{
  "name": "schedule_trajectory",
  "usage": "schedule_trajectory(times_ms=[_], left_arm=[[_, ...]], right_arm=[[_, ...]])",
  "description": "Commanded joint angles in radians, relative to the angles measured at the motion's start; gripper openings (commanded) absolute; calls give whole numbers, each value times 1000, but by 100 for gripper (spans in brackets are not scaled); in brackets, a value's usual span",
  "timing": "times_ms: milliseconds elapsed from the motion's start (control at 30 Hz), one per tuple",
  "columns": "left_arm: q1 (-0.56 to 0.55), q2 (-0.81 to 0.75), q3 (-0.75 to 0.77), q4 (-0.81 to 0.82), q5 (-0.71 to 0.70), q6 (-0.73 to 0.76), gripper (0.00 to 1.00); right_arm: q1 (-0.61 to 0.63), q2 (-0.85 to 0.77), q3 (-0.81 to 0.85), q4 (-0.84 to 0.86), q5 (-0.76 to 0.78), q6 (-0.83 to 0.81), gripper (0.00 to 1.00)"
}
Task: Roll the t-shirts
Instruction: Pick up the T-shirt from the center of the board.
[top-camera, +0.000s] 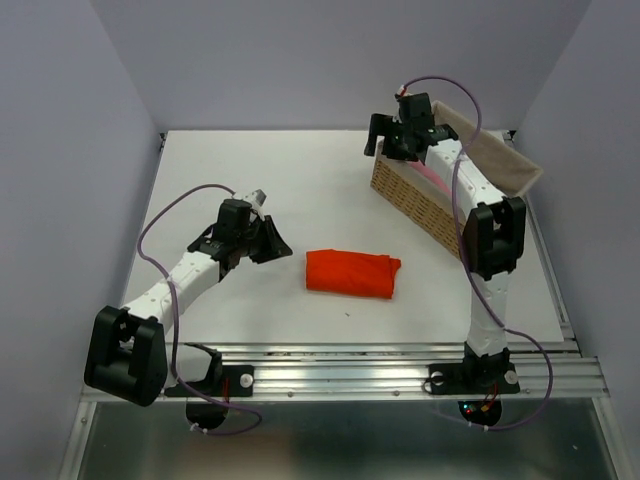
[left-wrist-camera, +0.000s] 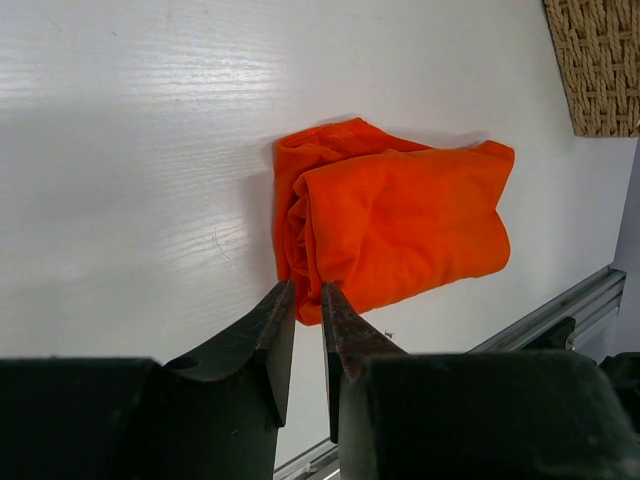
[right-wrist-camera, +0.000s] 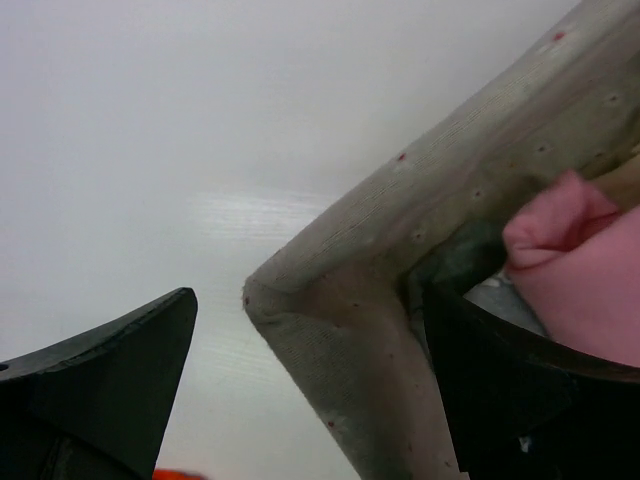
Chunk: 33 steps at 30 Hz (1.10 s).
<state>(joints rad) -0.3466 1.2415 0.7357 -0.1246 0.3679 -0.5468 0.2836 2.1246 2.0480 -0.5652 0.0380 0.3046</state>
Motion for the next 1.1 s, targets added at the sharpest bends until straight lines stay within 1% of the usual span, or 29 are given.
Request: schedule_trajectory(times_ms=[0, 33, 200, 267, 367, 400, 467, 533, 567, 600, 633, 667, 700, 733, 767, 800, 833, 900, 967, 1000, 1067], left_arm=[[0, -42, 8, 11, -6, 22, 28], [0, -45, -4, 20, -4, 13, 28], [0, -40, -19, 37, 5, 5, 29], [0, -31, -19, 39, 8, 10, 29], [1, -21, -16, 39, 6, 10, 29], [0, -16, -16, 39, 5, 8, 29], [0, -10, -12, 40, 8, 8, 29], [0, -1, -12, 40, 12, 7, 29], [0, -1, -13, 40, 16, 5, 31], [1, 1, -16, 40, 17, 4, 37], [1, -1, -19, 42, 19, 4, 41], [0, -4, -22, 42, 20, 4, 44], [0, -5, -24, 42, 22, 2, 50], [0, -11, -30, 43, 23, 1, 52], [0, -13, -32, 45, 28, 2, 56], [0, -14, -35, 45, 28, 2, 58], [0, -19, -39, 49, 26, 2, 59], [1, -25, -59, 66, 35, -7, 61], [0, -34, -82, 106, 52, -27, 61], [0, -34, -87, 117, 61, -34, 61], [-2, -37, -94, 149, 65, -48, 60]], right_arm=[[9, -67, -20, -4, -225, 1, 99], [9, -87, -90, 19, -280, 1, 98], [31, -247, -273, 59, -366, -19, 94], [31, -276, -311, 41, -404, -54, 94], [66, -299, -331, -59, -486, -146, 93], [78, -304, -334, -106, -475, -185, 93], [101, -327, -345, -137, -443, -212, 93], [101, -350, -371, -148, -364, -205, 95], [101, -385, -380, -141, -313, -193, 96], [101, -405, -388, -130, -168, -174, 98], [101, -426, -397, -113, -74, -112, 99], [101, -451, -406, -102, 12, -93, 99], [101, -506, -419, -90, 86, -72, 100], [101, -540, -437, -55, 170, -49, 100], [101, -616, -484, -35, 186, -42, 100], [101, -617, -512, -10, 189, -41, 99], [101, -693, -535, 16, 183, -35, 98], [101, -754, -592, 18, 171, -15, 96], [101, -831, -644, 8, 126, 25, 94], [101, -857, -720, 13, 82, 43, 92], [101, -923, -808, 19, 25, 80, 91]])
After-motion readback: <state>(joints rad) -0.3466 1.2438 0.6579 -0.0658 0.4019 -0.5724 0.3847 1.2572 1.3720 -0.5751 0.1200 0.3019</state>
